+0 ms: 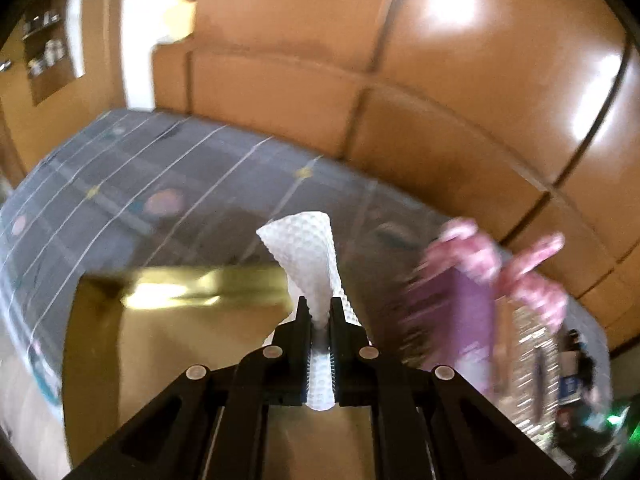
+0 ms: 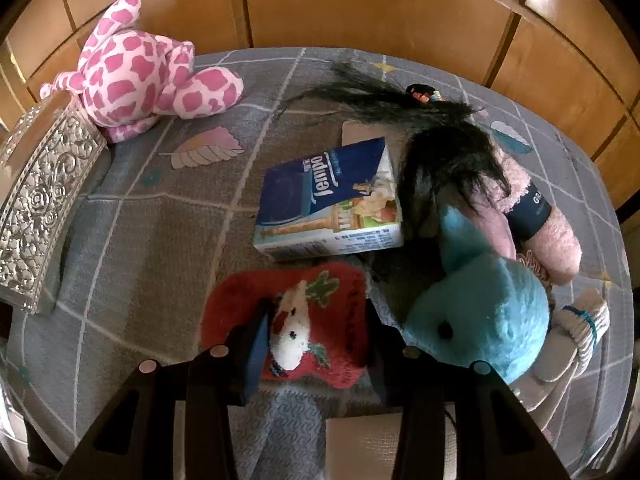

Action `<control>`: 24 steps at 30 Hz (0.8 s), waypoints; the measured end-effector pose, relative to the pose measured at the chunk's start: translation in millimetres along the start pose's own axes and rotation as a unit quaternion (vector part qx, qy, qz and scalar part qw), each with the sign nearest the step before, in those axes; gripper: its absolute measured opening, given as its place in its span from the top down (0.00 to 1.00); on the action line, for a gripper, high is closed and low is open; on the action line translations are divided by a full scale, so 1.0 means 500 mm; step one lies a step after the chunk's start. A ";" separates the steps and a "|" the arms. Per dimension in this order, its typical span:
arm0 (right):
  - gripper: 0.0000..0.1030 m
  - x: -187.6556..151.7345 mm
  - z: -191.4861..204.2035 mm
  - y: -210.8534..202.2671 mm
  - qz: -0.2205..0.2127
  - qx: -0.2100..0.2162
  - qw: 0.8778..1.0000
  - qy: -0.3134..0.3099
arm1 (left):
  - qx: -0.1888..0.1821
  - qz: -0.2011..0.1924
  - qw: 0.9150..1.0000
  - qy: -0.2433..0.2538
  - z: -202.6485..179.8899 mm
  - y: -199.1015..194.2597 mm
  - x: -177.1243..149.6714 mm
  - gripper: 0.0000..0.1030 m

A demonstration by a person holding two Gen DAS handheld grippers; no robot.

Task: Organize soft objects
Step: 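Carry the napkin into the gold tray with the left gripper while the right grasps the red Hello Kitty sock, then carry the red sock into the gold tray with the right gripper and release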

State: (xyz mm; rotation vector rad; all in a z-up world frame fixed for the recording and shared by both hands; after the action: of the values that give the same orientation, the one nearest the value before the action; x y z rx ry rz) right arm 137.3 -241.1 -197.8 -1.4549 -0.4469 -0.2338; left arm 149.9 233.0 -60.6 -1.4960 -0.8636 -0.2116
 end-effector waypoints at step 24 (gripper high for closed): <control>0.60 -0.027 0.005 -0.009 -0.014 0.001 1.000 0.016 | 0.126 -0.045 0.991 -0.017 0.156 -0.043 -0.183 0.19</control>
State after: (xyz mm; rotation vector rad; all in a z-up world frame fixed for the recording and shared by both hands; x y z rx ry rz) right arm 123.2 -240.8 -199.4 -1.4422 -0.4421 -0.2777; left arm 44.5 267.3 -111.8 -1.2296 -0.9491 -0.1367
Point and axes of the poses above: each gripper's, at about its wrist camera, not at the fingertips, and y roughly the way its jaws point, z to its left, x to its top, the point moved 4 cm from there along y, roughly the way its jaws point, and after that the axes turned 4 degrees about x, right-handed, at the moved point
